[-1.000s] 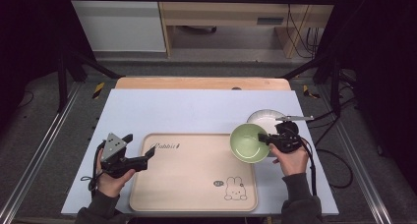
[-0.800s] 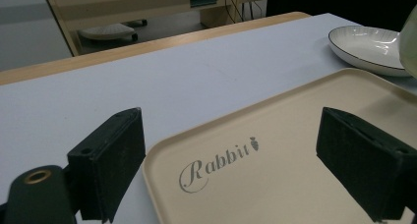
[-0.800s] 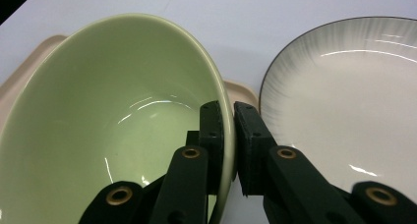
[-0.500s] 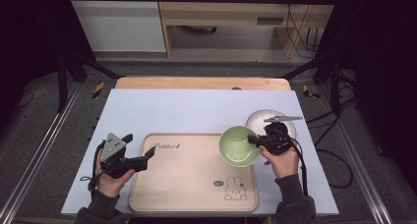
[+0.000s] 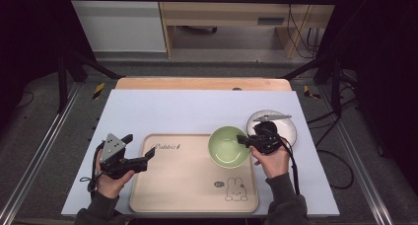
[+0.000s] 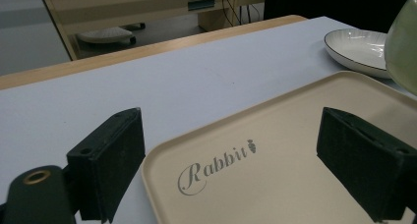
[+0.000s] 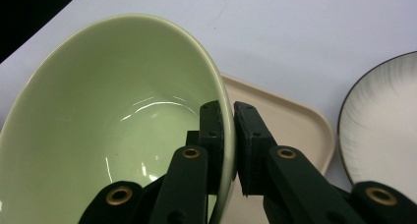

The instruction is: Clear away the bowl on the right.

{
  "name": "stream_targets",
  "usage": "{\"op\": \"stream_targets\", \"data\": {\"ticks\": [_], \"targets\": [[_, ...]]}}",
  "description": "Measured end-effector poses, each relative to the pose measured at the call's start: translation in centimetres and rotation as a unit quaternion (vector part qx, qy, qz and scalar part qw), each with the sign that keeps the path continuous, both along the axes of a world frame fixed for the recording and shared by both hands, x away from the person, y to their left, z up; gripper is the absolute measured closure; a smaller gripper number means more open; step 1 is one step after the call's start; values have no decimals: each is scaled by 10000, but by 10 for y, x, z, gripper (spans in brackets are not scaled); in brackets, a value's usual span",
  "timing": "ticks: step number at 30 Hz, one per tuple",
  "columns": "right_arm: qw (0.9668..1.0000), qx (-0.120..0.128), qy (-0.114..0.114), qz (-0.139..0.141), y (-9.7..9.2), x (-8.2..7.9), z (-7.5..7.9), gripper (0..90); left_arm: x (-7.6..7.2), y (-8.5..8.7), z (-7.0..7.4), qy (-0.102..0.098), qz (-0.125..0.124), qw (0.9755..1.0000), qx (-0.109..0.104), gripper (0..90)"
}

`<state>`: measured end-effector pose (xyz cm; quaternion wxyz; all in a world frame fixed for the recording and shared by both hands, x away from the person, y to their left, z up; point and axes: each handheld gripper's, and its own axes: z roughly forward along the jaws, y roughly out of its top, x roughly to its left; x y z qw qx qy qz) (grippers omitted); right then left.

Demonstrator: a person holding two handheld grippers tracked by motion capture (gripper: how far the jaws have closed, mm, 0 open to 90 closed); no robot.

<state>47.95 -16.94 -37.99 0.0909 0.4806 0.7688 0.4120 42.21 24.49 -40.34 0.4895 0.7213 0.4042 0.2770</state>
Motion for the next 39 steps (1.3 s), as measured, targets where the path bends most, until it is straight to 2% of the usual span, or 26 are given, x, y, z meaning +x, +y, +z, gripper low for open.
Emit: {"op": "stream_targets", "data": {"ticks": [20, 33, 39], "targets": [[9997, -54, 123, 223, 34, 9, -10, 832, -1, 1, 2, -24, -5, 10000, -27, 106], [9993, -181, 185, 280, 46, 16, -20, 832, -1, 1, 2, -31, -11, 10000, -29, 106], [9991, -200, 281, 257, 52, 20, -25, 832, -2, 1, 2, -33, -26, 10000, -18, 106]]}}
